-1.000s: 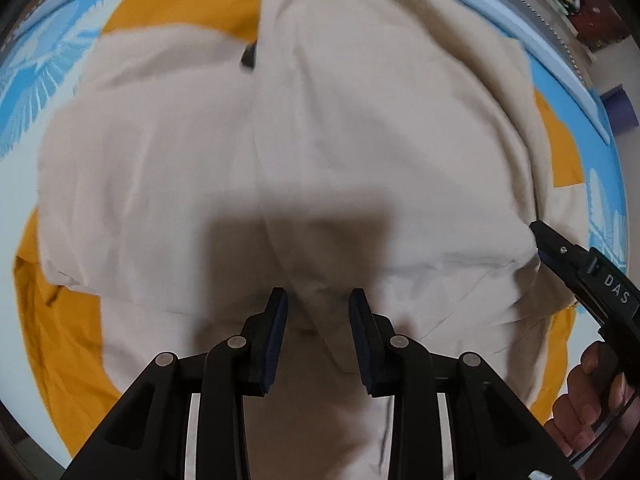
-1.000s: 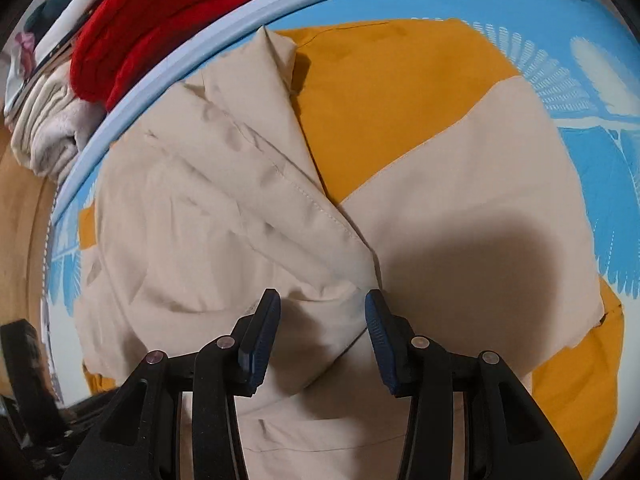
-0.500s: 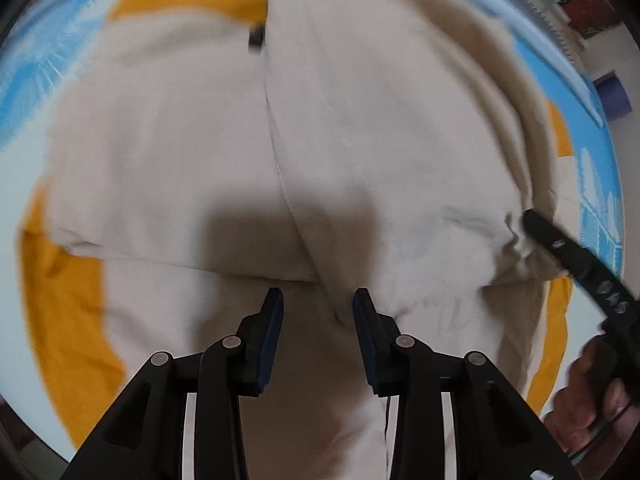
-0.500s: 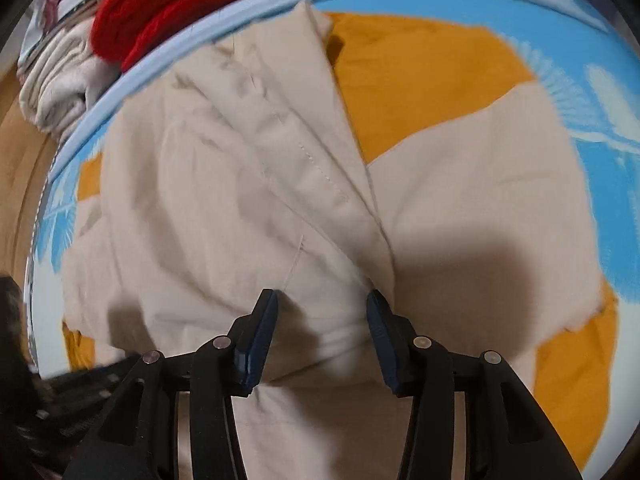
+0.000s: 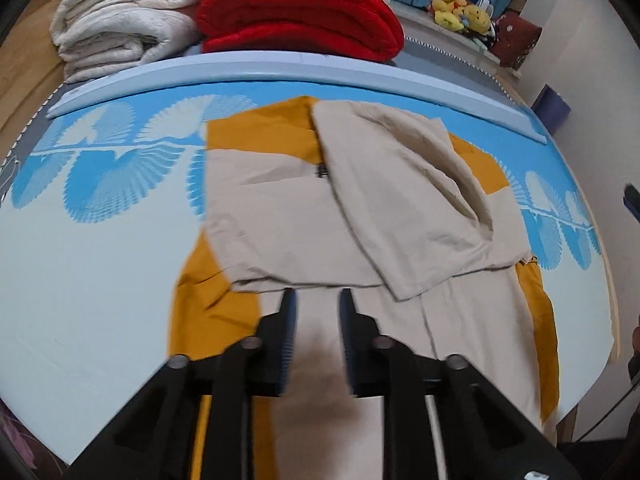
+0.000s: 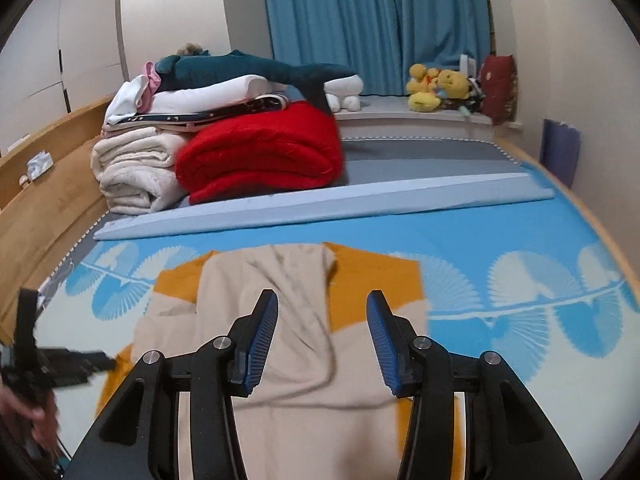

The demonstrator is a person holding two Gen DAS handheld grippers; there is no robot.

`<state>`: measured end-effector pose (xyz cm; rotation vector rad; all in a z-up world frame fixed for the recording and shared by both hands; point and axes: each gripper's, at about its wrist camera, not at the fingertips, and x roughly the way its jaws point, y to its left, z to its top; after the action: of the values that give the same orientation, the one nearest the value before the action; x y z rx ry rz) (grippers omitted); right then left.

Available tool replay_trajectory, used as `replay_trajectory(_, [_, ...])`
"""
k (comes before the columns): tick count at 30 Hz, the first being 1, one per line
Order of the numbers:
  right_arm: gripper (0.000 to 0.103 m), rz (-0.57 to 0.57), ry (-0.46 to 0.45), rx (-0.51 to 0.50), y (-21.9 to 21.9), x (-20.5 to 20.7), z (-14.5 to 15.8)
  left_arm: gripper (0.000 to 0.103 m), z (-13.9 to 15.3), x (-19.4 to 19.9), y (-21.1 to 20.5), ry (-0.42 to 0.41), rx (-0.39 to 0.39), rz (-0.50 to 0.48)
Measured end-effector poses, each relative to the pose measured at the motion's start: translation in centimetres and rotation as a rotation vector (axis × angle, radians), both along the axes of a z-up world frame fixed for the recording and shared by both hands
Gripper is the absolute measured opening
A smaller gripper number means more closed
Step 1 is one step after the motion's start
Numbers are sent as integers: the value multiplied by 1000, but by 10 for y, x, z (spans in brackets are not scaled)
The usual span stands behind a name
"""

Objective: Fold large clothes

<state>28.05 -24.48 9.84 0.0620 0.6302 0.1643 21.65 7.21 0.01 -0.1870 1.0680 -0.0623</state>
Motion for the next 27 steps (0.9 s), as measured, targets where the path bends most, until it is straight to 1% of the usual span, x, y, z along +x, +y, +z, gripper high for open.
replay_trajectory(1, [46,-7,2,15,-10,-11,3,12,3,-10,10,-5,-8,0])
replay_trajectory(2, [44,-14,0,34,-17,-18,8,10,6,-20,18,-10,-12,0])
replay_trajectory(4, [9,-22,-4,88,-36,-42,18,10,9,-38,37,-5,-19,19])
replay_trajectory(6, [9,-34,-3,101,-52,-68,21,10,10,-57,54,27,-53,42])
replay_trajectory(8, [9,-39,11,86,-70,-94,21,10,12,-83,68,58,-76,49])
replay_trajectory(10, [11,-49,41,61,-92,-122,16,10,10,-111,74,55,-64,23])
replay_trajectory(11, [12,-53,61,55,-103,-134,12,10,5,-126,76,62,-52,11])
replay_trajectory(12, [16,-59,88,50,-114,-145,5,10,-2,-138,78,71,-46,10])
replay_trajectory(13, [21,-70,117,44,-123,-154,-3,10,-15,-151,83,88,-53,20])
replay_trajectory(14, [35,-82,135,39,-131,-161,-10,10,-31,-162,88,116,-68,38])
replay_trajectory(15, [48,-111,152,28,-141,-173,-20,9,-48,-167,92,172,-68,60])
replay_trajectory(16, [51,-142,155,16,-149,-184,-28,9,-64,-168,95,243,-68,82])
replay_trajectory(17, [51,-172,178,-7,-155,-194,-40,9,-72,-168,98,253,-84,82])
replay_trajectory(18, [51,-177,213,-29,-158,-197,-49,11,-84,-167,101,271,-96,77])
replay_trajectory(20, [51,-151,259,-38,-158,-201,-66,12,-107,-163,103,349,-85,72])
replay_trajectory(21, [51,-139,304,-67,-157,-201,-81,12,-120,-162,103,403,-80,70])
replay_trajectory(22, [51,-132,367,-98,-157,-199,-99,13,-125,-161,103,423,-90,68])
replay_trajectory(23, [51,-128,408,-109,-157,-198,-110,19,-127,-160,102,427,-100,67])
replay_trajectory(24, [51,-120,480,-110,-158,-198,-130,27,-126,-160,101,421,-103,68])
replay_trajectory(25, [51,-107,533,-104,-158,-199,-144,32,-124,-159,100,415,-101,72])
replay_trajectory(26, [51,-99,566,-102,-158,-199,-154,39,-123,-158,100,408,-99,78])
replay_trajectory(27, [51,-96,611,-105,-159,-201,-168,40,-123,-158,100,407,-95,86])
